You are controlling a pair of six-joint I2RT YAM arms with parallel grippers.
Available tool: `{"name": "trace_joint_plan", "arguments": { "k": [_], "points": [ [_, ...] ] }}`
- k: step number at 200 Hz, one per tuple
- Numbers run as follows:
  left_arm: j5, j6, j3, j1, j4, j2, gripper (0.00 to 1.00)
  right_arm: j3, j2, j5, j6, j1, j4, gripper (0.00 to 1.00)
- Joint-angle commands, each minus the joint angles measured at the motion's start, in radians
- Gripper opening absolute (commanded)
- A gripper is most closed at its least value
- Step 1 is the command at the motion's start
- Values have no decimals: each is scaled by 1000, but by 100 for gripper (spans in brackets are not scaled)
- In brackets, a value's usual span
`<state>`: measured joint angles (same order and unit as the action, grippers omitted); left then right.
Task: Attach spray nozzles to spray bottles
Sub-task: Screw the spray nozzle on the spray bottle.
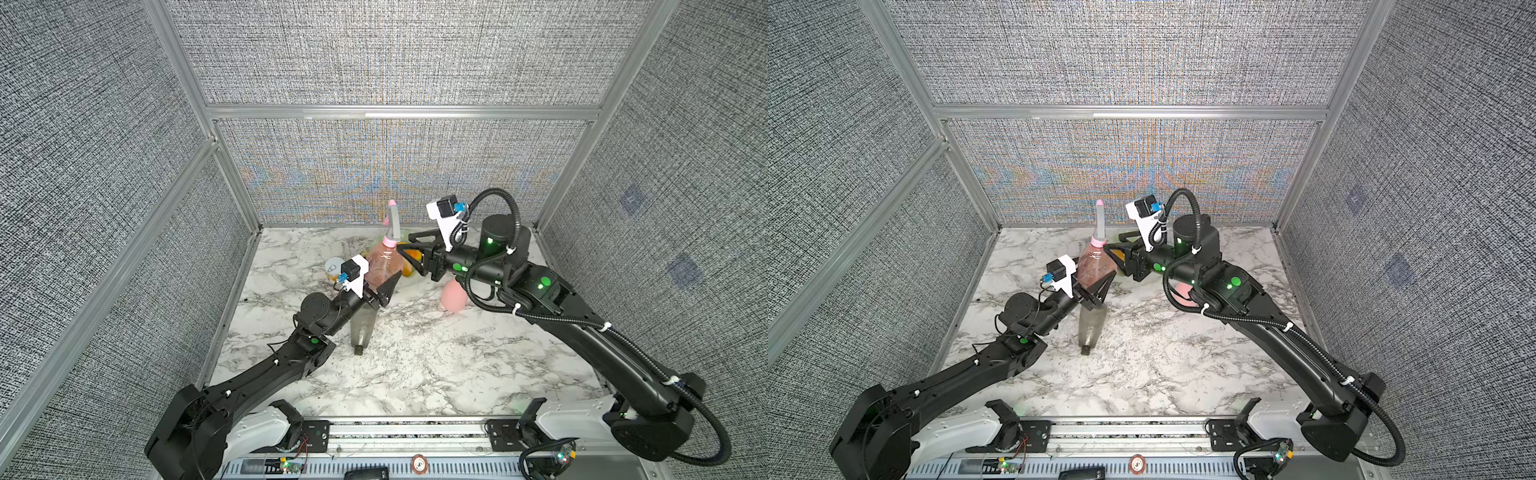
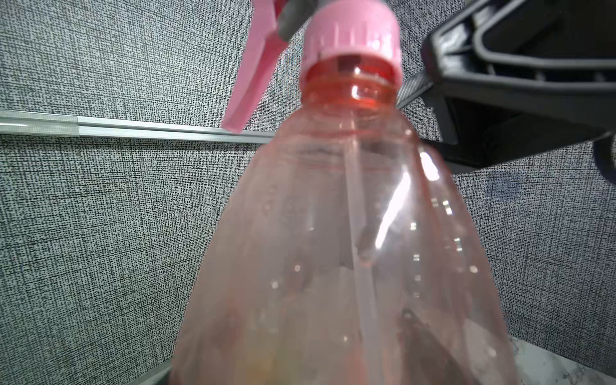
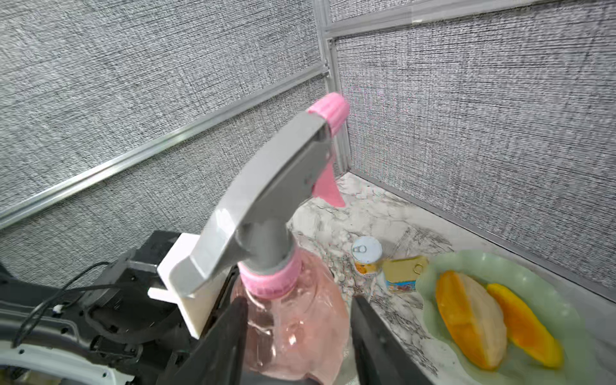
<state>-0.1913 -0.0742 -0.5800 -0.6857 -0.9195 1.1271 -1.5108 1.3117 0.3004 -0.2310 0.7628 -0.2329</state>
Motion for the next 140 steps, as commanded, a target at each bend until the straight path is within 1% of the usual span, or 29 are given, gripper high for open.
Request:
{"name": "trace_joint_plan", "arguments": {
  "k": [1, 24, 55, 101, 119, 140],
  "points": [
    [-32, -18, -4, -1, -45, -1, 66, -2, 11, 162, -23, -10, 98, 50],
    [-42, -25, -6, 0, -42, 3, 66, -20, 34, 203, -14, -14, 102, 47],
    [-55, -31, -10, 0, -42, 4, 66, -47, 67, 218, -18, -17, 105, 43],
    [-59, -30, -11, 1, -38, 3, 66, -47, 84, 219, -26, -17, 126, 39],
    [-57, -30, -11, 0, -38, 1, 66, -38, 78, 214, -34, -17, 138, 32],
    [-57, -30, -11, 0, -39, 0, 66, -32, 80, 218, -40, -15, 142, 21]
  ]
}}
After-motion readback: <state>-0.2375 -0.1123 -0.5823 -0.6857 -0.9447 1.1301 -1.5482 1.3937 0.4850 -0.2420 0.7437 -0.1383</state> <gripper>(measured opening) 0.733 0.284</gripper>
